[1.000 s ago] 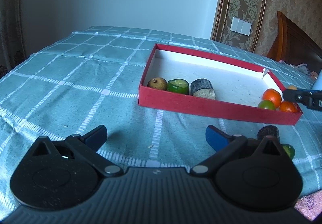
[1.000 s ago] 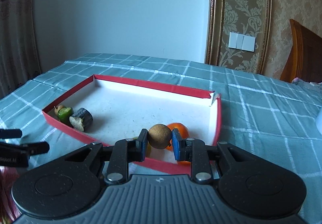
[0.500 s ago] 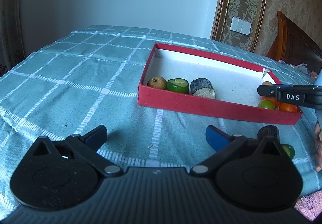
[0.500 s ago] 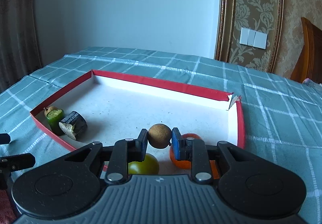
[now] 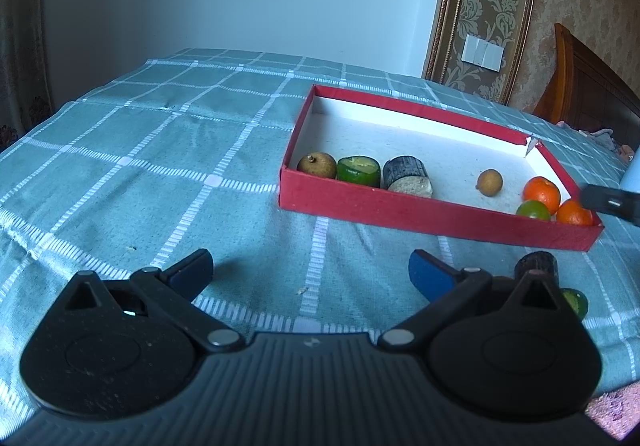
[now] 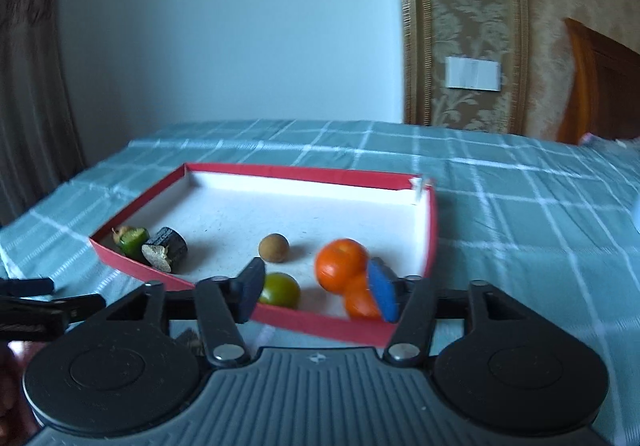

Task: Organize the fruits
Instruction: 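Carry the kiwi into the red tray and open the right gripper, then withdraw the right gripper and move the left gripper toward the green lime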

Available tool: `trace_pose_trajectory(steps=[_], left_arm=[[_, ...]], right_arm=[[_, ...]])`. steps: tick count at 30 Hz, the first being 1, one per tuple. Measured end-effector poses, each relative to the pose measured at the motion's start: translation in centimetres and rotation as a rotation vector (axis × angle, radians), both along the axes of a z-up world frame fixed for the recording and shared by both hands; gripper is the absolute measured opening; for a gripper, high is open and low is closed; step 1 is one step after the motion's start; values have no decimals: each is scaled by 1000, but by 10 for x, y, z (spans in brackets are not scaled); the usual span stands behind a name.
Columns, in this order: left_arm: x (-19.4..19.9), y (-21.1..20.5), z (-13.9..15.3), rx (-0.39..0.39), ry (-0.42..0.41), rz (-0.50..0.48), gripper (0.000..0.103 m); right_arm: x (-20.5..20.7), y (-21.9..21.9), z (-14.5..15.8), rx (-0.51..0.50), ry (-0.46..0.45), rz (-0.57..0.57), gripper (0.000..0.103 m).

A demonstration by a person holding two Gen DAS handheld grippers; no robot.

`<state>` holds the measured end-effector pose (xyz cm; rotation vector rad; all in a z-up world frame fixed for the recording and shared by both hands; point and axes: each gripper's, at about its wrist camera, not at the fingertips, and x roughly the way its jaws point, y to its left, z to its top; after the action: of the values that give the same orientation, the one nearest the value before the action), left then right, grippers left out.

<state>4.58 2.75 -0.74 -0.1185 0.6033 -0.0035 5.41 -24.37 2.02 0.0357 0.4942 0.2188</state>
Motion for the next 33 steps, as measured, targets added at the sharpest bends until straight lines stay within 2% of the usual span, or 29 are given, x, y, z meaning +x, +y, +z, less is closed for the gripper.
trace_pose_trajectory(steps=[4, 6, 8, 11, 13, 16, 20, 25, 29, 33], left_arm=[[0, 0, 0, 1, 2, 4, 103], [0, 1, 0, 1, 3, 8, 103], [0, 1, 0, 4, 5, 12, 103], [-1, 1, 1, 6, -3, 9, 103], [-3, 0, 1, 9, -11, 3, 103], [-4, -4, 3, 34, -23, 6, 103], [-7, -15, 5, 100, -43, -2, 103], [-14, -34, 9, 166, -46, -45, 103], [-21, -57, 12, 251, -64, -94, 103], [-24, -72, 13, 309, -93, -98, 103]], right_arm=[[-33, -32, -3, 87, -5, -65, 62], [-46, -48, -9, 135, -5, -110, 68], [-58, -63, -18, 172, -12, -159, 70], [-66, -80, -35, 233, -10, -215, 70], [-63, -92, -41, 315, 21, -238, 70], [-64, -106, -46, 406, 10, -274, 70], [-56, -102, -49, 376, 69, -282, 71], [-56, -96, -50, 338, 76, -279, 73], [-55, -92, -49, 307, 82, -280, 73], [-54, -89, -48, 274, 89, -279, 74]])
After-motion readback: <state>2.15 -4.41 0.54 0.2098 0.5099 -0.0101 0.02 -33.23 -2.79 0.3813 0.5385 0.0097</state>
